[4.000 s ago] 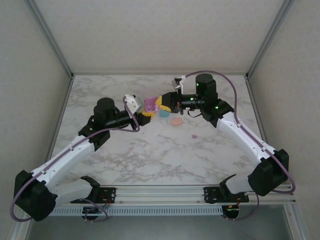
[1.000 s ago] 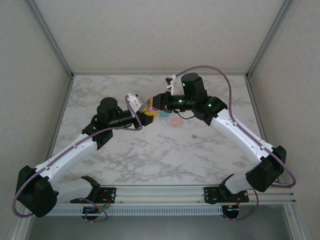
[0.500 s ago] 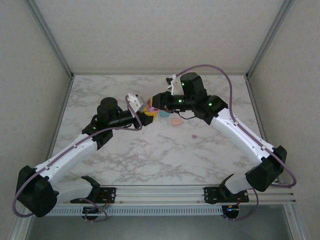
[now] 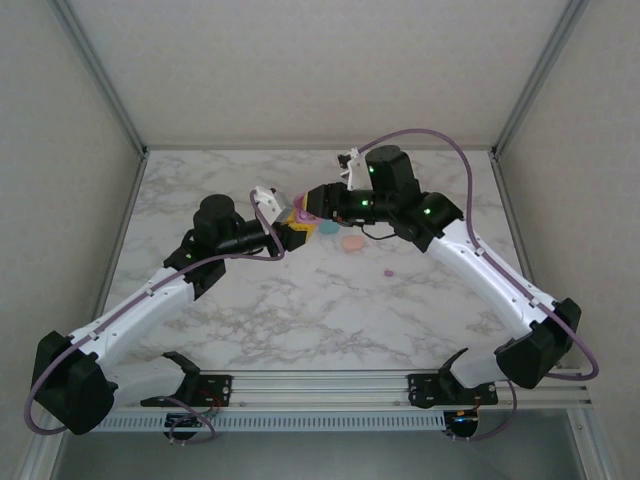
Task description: Insert the wireless bluetooth earbuds into the charging case
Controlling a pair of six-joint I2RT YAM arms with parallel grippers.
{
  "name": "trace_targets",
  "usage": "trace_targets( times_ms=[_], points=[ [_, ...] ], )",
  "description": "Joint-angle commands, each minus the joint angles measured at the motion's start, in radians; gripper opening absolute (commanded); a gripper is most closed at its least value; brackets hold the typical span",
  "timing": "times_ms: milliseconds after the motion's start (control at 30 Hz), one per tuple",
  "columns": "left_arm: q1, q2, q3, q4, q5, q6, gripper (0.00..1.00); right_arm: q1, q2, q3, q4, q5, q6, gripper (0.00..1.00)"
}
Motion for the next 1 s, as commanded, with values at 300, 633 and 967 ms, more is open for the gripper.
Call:
trace_targets(
  times_ms=[300, 633, 967],
  points=[
    [-0.007, -0.058, 0.012, 0.031, -0.067, 0.006, 0.36, -0.188, -0.298, -0.129, -0.245, 0.377, -0.152, 0.42],
    [-0.008, -0.094, 0.016, 0.003, -0.077, -0.002, 0.37, -0.461, 0.052, -0.357, -0.314, 0.251, -0.232, 0.41],
    [-0.008, -0.098, 0.014, -0.021, -0.090, 0.015, 0.37, -0.445, 0.214, -0.475, -0.146, 0.200, -0.056, 0.42]
  ],
)
